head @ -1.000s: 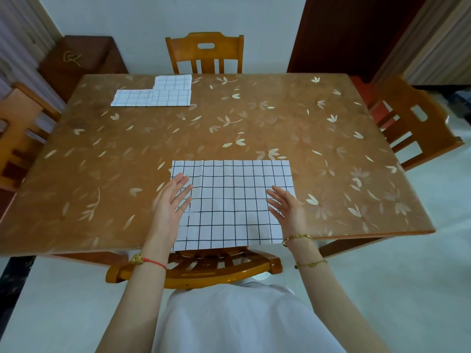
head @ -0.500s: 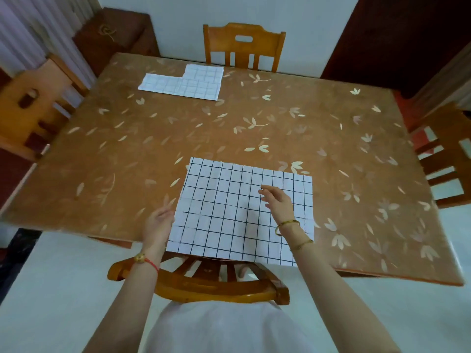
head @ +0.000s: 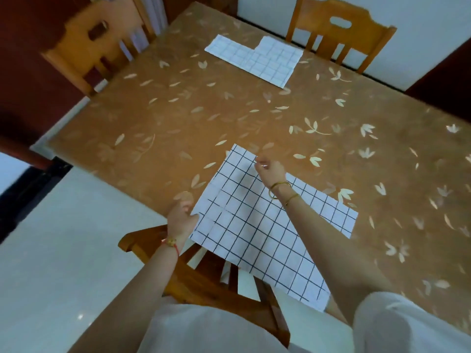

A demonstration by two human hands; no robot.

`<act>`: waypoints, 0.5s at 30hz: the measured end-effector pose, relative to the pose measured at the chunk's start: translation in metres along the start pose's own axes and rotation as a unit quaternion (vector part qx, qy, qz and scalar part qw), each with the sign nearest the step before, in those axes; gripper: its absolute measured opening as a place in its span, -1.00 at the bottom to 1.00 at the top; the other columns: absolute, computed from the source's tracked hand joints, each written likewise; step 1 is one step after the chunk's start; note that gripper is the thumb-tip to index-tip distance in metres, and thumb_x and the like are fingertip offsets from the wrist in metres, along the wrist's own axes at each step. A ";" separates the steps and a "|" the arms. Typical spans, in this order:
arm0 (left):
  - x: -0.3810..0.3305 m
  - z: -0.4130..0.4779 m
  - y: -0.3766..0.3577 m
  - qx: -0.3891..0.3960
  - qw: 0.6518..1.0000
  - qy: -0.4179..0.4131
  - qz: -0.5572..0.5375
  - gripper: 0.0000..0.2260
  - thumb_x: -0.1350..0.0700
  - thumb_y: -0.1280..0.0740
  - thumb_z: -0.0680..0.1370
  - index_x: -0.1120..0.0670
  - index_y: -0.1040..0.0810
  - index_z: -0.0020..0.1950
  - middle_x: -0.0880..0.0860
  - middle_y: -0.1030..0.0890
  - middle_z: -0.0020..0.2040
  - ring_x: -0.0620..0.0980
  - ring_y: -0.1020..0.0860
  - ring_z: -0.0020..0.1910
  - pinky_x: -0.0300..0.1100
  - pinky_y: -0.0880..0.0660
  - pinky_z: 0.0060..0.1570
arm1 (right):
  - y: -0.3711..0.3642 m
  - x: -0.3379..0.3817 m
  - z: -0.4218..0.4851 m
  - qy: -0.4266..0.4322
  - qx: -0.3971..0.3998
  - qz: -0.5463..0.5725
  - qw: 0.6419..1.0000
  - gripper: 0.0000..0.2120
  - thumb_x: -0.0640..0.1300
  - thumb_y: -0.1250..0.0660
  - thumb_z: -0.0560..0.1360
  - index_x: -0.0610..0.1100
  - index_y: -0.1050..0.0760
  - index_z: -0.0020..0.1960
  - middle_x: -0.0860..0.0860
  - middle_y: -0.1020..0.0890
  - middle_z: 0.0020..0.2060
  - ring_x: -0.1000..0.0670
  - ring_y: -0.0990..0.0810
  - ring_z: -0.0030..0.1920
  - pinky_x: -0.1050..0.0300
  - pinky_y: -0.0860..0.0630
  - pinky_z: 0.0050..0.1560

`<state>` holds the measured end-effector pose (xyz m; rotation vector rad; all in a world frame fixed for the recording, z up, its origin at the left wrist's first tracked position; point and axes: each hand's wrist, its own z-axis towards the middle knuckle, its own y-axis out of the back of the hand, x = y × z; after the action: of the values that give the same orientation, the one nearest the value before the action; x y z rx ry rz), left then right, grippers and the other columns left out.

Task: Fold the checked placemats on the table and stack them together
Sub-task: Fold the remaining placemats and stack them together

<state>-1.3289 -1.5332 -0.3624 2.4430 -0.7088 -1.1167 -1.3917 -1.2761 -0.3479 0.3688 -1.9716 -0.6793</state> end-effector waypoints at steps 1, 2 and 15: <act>0.003 0.001 -0.002 -0.006 1.000 0.009 0.002 -0.56 0.30 -0.33 0.52 0.15 -0.43 0.41 0.14 -0.48 0.38 0.09 -0.50 0.27 -0.27 -0.43 -0.07 | -0.005 0.003 0.010 0.006 0.012 -0.014 1.000 -0.71 -0.12 -0.25 0.58 -0.16 -0.54 0.26 -0.08 -0.62 0.18 -0.09 -0.57 0.17 0.22 -0.41 0.04; 0.007 0.003 -0.004 -0.013 1.000 0.020 0.008 -0.55 0.30 -0.34 0.52 0.16 -0.41 0.41 0.16 -0.46 0.38 0.08 -0.51 0.25 -0.32 -0.40 -0.14 | -0.009 0.006 0.020 0.014 0.026 -0.034 0.999 -0.71 -0.12 -0.25 0.58 -0.16 -0.52 0.27 -0.10 -0.60 0.21 -0.11 -0.56 0.20 0.17 -0.43 0.10; 0.036 0.014 -0.019 -0.120 0.985 0.066 0.102 -0.63 0.08 -0.45 0.44 0.11 -0.40 0.15 0.19 -0.48 0.14 0.19 -0.42 0.18 0.09 -0.48 0.13 | -0.055 0.022 0.106 0.085 0.082 -0.308 0.944 -0.52 -0.12 -0.27 0.54 -0.16 -0.27 0.42 -0.20 -0.36 0.33 -0.25 -0.33 0.31 -0.09 -0.35 0.28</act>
<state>-1.3139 -1.5399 -0.4026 2.1643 -0.7208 -0.8968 -1.4963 -1.2992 -0.4043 1.1383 -1.7459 -0.8364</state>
